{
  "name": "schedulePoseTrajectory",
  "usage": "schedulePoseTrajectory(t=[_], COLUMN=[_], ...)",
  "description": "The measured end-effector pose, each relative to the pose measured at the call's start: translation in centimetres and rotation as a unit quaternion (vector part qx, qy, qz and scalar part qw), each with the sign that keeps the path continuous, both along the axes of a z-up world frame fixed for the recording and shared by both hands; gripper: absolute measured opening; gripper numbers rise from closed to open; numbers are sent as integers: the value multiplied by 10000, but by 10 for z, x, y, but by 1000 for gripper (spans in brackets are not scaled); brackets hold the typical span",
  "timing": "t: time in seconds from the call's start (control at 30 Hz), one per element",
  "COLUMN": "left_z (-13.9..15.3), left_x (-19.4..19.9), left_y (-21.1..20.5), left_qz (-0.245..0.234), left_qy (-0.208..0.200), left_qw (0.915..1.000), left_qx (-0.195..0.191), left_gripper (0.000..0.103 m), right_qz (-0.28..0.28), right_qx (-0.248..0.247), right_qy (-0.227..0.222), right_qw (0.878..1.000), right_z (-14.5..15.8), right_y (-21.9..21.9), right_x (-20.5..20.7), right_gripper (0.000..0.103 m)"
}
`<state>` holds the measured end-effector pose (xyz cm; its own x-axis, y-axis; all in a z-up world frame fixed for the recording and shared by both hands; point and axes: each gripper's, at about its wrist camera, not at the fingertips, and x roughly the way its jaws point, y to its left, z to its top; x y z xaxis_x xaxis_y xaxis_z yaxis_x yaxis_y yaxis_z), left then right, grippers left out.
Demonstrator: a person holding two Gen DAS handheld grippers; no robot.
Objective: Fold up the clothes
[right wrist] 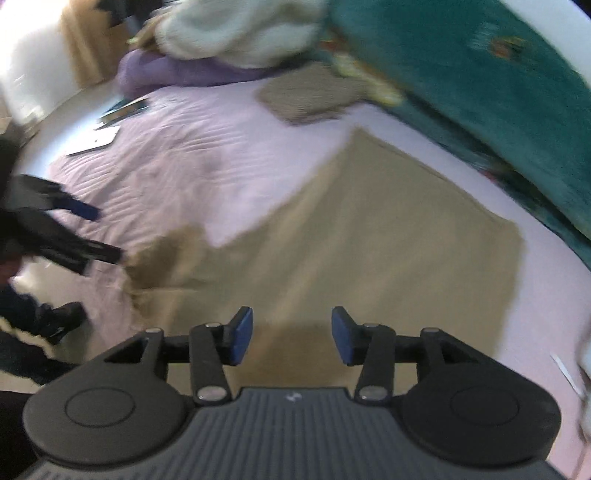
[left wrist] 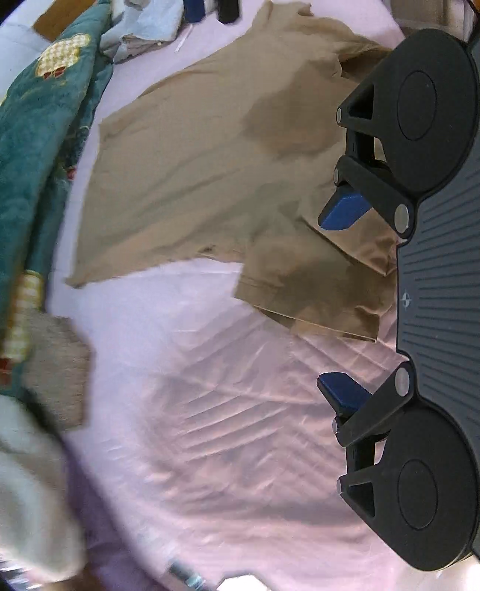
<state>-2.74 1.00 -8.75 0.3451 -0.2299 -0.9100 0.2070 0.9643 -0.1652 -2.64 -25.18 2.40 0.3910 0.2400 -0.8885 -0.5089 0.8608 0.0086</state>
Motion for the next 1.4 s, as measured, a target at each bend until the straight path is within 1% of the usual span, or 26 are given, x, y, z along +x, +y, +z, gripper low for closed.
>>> schedulePoseTrajectory(t=[0.13, 0.17, 0.23, 0.27, 0.3, 0.37, 0.43, 0.47, 0.5, 0.57, 0.67, 0.73, 0.83, 0.93, 0.97, 1.0, 1.07, 1.13, 1.2, 1.27, 1.33, 1.4], left_z=[-45, -52, -64, -70, -74, -79, -78, -77, -76, -72, -55, -42, -33, -37, -40, -42, -38, -22, 2, 27, 54, 81], left_x=[19, 20, 21, 20, 18, 16, 14, 13, 12, 9, 1, -6, -19, -33, -38, -42, -50, -54, -60, -67, -75, -79], left_y=[-4, -8, -19, -22, -24, -21, -15, -15, -15, -13, -6, -3, 1, 8, 9, 9, 11, 10, 10, 11, 8, -4], left_qz=[-309, -408, -618, -678, -738, -695, -593, -613, -647, -566, -313, -198, 81, 439, 493, 546, 707, 845, 1073, 1342, 1535, 1517], left_qy=[267, 282, 317, 354, 375, 352, 423, 436, 422, 384, 218, 79, -19, 167, 234, 301, 474, 486, 444, 400, 348, 178], left_qw=[9991, 9987, 9975, 9969, 9964, 9968, 9973, 9971, 9970, 9976, 9992, 9997, 10000, 9989, 9985, 9979, 9963, 9949, 9925, 9890, 9863, 9869], left_qx=[-116, -72, 123, 159, 196, 179, -47, -91, -76, -89, -140, -136, 32, 37, 98, 159, 136, 261, 377, 470, 491, 515], left_gripper=[85, 85, 79, 65, 56, 34, 17, 13, 12, 8, 8, 8, 8, 12, 14, 14, 19, 19, 25, 37, 41, 44], right_qz=[529, 638, 684, 652, 603, 518, 459, 422, 393, 366, 475, 588, 745, 726, 740, 768, 760, 660, 559, 388, 180, -27], right_qx=[-36, -69, -73, -50, -49, -115, -153, -143, -157, -286, -252, -221, -296, -319, -297, -288, -226, -125, -36, 11, 45, 33], right_qy=[12, 15, 39, 60, 84, 198, 315, 343, 363, 368, 385, 299, 191, 320, 336, 316, 269, 304, 297, 261, 214, 159], right_qw=[9986, 9979, 9976, 9978, 9981, 9984, 9983, 9984, 9984, 9982, 9978, 9976, 9966, 9963, 9962, 9961, 9965, 9973, 9980, 9989, 9996, 9999], right_z=[-30, -38, -51, -57, -62, -75, -84, -88, -91, -96, -98, -102, -113, -128, -129, -129, -123, -113, -102, -89, -75, -64], right_y=[53, 63, 72, 74, 74, 70, 67, 64, 62, 59, 58, 59, 63, 62, 60, 59, 53, 42, 29, 11, -9, -30], right_x=[25, 31, 42, 46, 50, 58, 66, 70, 73, 79, 80, 75, 71, 70, 70, 69, 68, 65, 62, 58, 54, 49], right_gripper=[49, 50, 50, 51, 54, 55, 56, 56, 56, 56, 58, 61, 62, 63, 63, 63, 64, 66, 67, 67, 67, 67])
